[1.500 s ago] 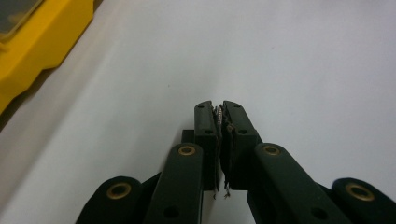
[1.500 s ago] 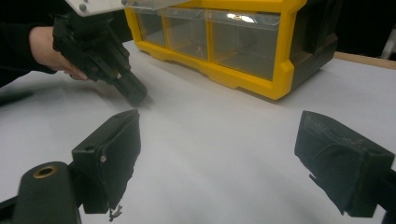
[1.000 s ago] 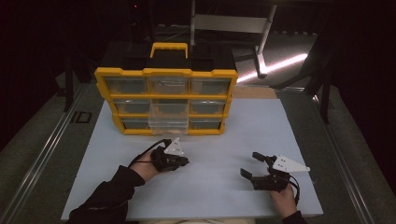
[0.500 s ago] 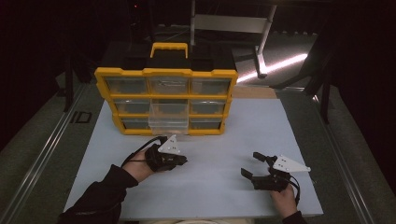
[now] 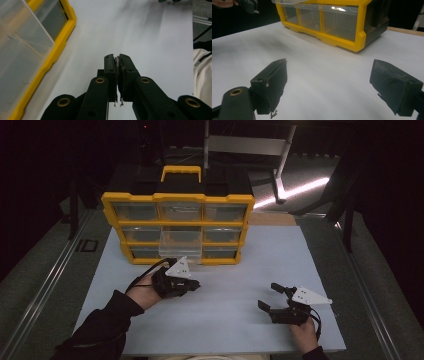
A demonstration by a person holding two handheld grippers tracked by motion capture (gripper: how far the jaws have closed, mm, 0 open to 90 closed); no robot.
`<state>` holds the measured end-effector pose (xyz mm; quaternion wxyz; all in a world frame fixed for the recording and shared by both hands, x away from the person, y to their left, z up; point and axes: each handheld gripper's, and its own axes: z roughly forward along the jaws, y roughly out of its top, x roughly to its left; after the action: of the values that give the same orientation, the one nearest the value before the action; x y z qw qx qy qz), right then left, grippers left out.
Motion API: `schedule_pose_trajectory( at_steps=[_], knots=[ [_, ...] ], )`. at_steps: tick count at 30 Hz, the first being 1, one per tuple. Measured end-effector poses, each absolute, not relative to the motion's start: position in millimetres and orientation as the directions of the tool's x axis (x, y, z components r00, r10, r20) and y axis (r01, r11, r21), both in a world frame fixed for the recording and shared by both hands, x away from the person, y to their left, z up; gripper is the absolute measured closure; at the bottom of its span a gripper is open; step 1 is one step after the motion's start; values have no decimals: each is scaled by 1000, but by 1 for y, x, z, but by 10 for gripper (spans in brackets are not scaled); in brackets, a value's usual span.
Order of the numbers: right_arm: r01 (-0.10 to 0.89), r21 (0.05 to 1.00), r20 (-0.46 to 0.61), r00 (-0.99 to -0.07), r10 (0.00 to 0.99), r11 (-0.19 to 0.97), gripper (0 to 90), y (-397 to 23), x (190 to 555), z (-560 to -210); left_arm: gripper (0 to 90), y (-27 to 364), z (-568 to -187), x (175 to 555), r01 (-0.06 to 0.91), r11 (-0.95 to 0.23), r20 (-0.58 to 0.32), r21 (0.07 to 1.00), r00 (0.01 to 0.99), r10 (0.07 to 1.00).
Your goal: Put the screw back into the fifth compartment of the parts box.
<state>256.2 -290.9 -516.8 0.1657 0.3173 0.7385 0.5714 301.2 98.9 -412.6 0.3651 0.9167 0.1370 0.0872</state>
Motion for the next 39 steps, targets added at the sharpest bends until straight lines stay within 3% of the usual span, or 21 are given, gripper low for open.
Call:
schedule_pose_trajectory(
  at_steps=[17, 29, 39],
  knots=[
    [277, 949, 113, -745, 657, 151, 143, -290, 256, -517, 869, 101, -348, 314, 150, -645, 93, 749, 940, 327],
    [278, 948, 112, -746, 656, 154, 143, -290, 257, -517, 869, 112, -319, 336, 179, -575, 115, 798, 892, 438],
    [278, 949, 114, -746, 656, 151, 143, -290, 257, -517, 869, 121, -319, 353, 218, -551, 127, 805, 845, 520]
  ],
)
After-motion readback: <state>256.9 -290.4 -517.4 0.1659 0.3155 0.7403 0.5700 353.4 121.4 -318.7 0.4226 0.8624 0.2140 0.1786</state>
